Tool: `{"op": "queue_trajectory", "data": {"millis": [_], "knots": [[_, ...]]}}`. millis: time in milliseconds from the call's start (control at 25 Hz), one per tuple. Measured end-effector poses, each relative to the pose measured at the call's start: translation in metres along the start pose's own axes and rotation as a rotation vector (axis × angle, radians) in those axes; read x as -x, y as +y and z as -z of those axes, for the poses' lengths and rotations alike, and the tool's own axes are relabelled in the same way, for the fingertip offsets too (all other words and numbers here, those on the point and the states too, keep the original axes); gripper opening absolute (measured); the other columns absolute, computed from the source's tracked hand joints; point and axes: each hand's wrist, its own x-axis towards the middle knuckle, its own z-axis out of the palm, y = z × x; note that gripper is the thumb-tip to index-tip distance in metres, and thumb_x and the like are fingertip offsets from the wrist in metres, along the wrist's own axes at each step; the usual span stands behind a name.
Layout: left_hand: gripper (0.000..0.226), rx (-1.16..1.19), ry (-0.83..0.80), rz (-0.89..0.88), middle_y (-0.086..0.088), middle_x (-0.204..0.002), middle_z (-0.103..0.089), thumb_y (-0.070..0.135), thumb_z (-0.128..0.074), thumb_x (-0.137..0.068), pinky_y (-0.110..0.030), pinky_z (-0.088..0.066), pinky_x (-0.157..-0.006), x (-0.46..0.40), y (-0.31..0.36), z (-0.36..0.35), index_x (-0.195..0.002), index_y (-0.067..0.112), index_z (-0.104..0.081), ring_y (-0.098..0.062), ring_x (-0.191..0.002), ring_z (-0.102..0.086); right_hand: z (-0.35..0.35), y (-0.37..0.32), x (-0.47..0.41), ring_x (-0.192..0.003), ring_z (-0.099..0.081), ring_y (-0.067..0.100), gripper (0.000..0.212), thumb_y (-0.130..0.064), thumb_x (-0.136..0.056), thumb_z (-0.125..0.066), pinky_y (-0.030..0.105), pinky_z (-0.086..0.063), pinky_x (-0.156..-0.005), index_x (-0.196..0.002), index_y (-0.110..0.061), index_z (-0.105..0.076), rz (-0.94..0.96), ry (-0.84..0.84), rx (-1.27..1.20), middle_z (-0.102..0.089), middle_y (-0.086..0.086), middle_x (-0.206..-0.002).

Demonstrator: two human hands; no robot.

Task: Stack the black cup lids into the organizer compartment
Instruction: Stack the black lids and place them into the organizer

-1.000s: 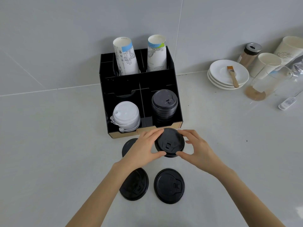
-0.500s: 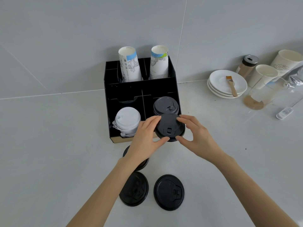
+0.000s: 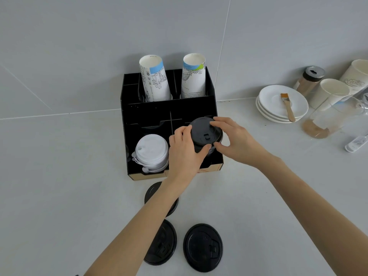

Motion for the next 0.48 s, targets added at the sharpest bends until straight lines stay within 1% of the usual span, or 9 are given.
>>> {"op": "queue_trajectory", "data": {"millis": [120, 320, 480], "knots": [[0.065, -0.028, 0.004, 0.041, -0.014, -0.132, -0.039, 0.032, -0.065, -0.078, -0.038, -0.041, -0.096, -0.006, -0.002, -0.007, -0.130, 0.007, -0.035, -0.030, -0.120, -0.036, -0.001, 0.005, -0.010, -0.130, -0.036, 0.025, 0.051, -0.008, -0.082, -0.056, 0.026, -0.027, -0.105, -0.130, -0.009, -0.039, -0.004, -0.051, 0.021, -0.036, 0.010, -0.143], [0.066, -0.069, -0.017, 0.090, -0.017, -0.130, -0.037, 0.035, -0.064, -0.078, -0.037, -0.039, -0.095, -0.013, -0.005, -0.014, -0.129, 0.007, -0.034, -0.031, -0.119, -0.034, -0.005, 0.011, -0.021, -0.132, -0.032, 0.026, 0.048, -0.008, -0.084, -0.054, 0.029, -0.025, -0.108, -0.130, -0.007, -0.038, 0.000, -0.121, 0.071, -0.035, 0.011, -0.145], [0.066, -0.092, -0.013, 0.080, -0.019, -0.128, -0.039, 0.034, -0.066, -0.077, -0.039, -0.039, -0.094, -0.014, -0.005, -0.017, -0.128, 0.005, -0.035, -0.033, -0.118, -0.036, -0.009, 0.016, -0.020, -0.132, -0.030, 0.025, 0.046, -0.008, -0.085, -0.052, 0.030, -0.026, -0.108, -0.129, -0.007, -0.039, -0.012, -0.131, 0.115, -0.035, 0.009, -0.145]]}}
